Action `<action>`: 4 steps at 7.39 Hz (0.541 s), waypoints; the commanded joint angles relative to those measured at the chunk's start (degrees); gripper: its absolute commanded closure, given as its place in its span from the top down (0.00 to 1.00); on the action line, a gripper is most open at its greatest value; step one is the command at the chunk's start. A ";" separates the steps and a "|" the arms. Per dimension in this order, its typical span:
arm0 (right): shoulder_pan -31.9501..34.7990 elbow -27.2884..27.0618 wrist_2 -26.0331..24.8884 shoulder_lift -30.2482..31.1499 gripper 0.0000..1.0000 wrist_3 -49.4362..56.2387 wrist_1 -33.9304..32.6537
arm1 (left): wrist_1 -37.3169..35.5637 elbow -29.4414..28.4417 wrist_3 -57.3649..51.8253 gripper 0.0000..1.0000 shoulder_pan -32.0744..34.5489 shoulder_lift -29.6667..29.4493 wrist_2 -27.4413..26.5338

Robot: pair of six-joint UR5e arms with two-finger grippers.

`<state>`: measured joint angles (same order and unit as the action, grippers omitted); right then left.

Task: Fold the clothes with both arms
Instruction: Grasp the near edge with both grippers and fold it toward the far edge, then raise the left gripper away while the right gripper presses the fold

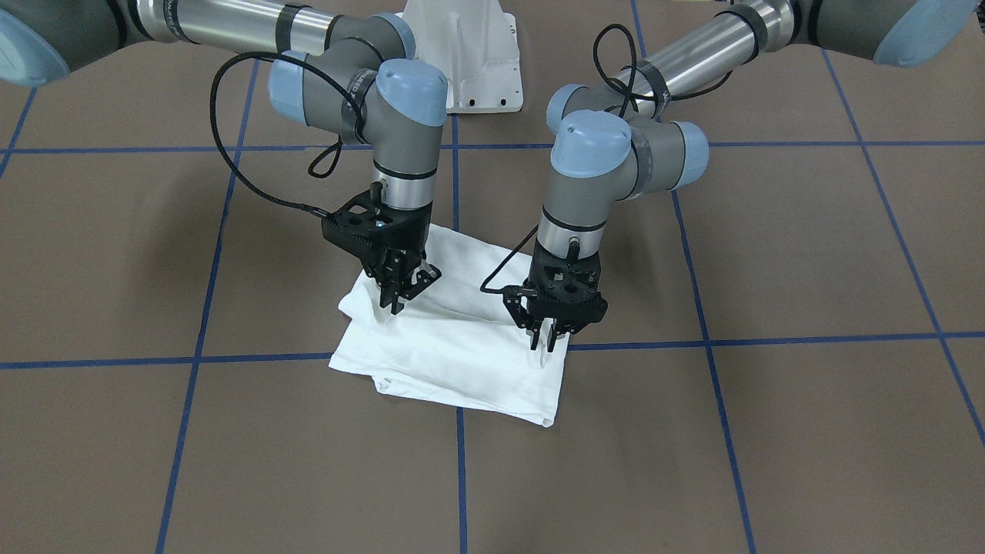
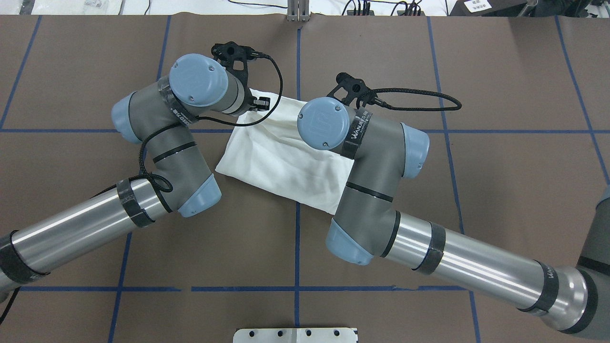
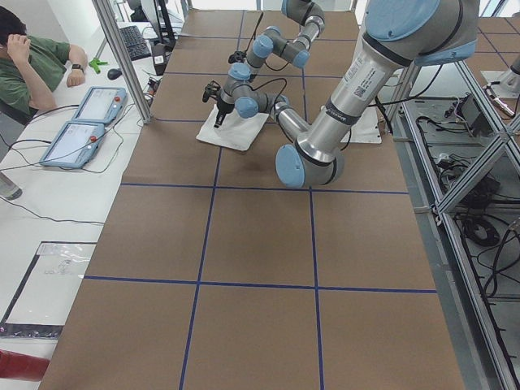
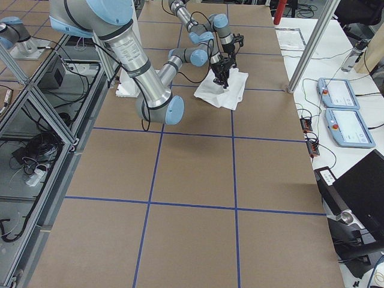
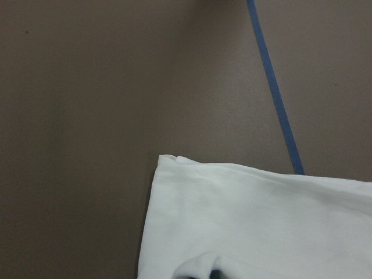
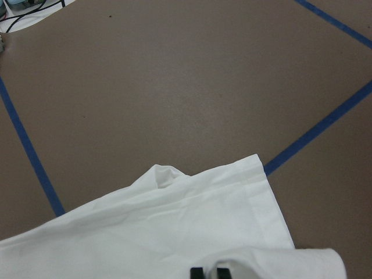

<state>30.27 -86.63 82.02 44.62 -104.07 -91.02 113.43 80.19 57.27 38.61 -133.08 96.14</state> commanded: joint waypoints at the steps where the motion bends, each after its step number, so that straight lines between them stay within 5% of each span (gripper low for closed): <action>1: 1.89 1.29 3.22 -1.11 1.00 2.11 1.20 | 1.09 0.32 -11.13 1.00 5.91 0.71 8.03; 4: 0.49 14.33 2.79 -10.84 1.00 1.24 1.72 | 3.27 1.37 -21.76 1.00 9.99 5.02 11.35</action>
<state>31.22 -78.55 84.83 38.23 -102.56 -89.65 115.50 81.40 37.99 47.63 -129.41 106.77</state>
